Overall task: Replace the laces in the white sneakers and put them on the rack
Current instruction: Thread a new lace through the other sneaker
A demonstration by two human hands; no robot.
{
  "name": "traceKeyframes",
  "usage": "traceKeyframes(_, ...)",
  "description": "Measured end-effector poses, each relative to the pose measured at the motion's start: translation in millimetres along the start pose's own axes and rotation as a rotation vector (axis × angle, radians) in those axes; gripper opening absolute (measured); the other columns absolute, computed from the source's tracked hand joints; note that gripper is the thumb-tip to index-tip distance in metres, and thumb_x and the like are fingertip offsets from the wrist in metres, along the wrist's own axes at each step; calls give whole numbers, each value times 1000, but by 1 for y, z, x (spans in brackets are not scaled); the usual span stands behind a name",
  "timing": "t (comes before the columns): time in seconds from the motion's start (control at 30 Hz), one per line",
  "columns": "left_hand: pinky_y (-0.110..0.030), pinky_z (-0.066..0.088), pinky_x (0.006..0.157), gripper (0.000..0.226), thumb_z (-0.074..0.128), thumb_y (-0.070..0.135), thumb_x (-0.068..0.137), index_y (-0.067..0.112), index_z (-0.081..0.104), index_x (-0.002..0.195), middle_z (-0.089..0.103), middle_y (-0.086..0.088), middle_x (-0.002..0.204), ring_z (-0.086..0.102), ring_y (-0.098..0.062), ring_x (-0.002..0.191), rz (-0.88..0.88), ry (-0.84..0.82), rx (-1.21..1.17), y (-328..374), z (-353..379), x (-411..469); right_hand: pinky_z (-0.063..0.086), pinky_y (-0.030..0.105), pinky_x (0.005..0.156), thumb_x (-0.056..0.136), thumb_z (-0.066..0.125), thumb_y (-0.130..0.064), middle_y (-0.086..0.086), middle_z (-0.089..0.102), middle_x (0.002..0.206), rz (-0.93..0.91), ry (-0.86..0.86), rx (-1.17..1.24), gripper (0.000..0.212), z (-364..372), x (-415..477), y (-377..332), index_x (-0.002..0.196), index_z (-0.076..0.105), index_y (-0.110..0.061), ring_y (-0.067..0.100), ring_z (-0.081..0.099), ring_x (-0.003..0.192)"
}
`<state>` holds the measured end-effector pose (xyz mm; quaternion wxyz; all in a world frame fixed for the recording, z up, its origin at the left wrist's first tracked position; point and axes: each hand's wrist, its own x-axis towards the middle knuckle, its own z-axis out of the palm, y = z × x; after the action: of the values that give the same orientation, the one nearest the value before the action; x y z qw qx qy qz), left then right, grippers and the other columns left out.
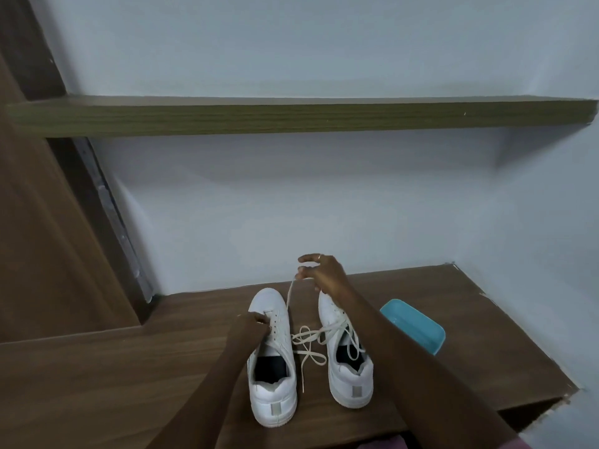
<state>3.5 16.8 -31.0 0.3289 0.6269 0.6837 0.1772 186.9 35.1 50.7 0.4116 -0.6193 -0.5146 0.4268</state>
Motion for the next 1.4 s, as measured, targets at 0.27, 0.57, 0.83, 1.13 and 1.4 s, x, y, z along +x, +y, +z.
traceKeyframes(0.27,-29,44,85,36,36,20,99,3,66,108,64,-12,103,58,-27,102,15,34,213,-3,12,16,45,19,42,84,43,16,12,56,68,275,-104,226,17,40,14,38,81,55,3,10,60,43)
traceKeyframes(0.57,-28,44,79,25,36,8,94,2,55,78,57,-9,88,57,-29,103,-35,-77,393,-6,6,4,40,12,36,95,47,-2,4,52,64,389,-367,-292,26,64,-14,72,69,49,-8,2,50,28)
traceKeyframes(0.83,-26,44,63,17,52,12,82,8,68,78,65,-8,76,62,-22,70,-91,152,-386,16,5,-8,27,20,43,86,40,7,7,69,80,267,-261,197,31,52,-21,64,82,65,-11,13,50,52)
traceKeyframes(1.13,-23,45,58,29,41,24,101,11,59,82,60,-2,61,55,-13,54,-208,-161,-1003,26,21,-1,28,20,48,74,49,3,-2,65,60,227,-299,-31,27,37,-33,57,60,65,-14,11,49,52)
traceKeyframes(1.4,-17,48,64,13,50,8,96,5,63,98,62,-3,86,55,-9,76,-180,-78,-976,22,24,2,41,25,62,80,63,-11,0,57,68,138,-121,-317,13,38,-24,59,68,57,-10,14,52,68)
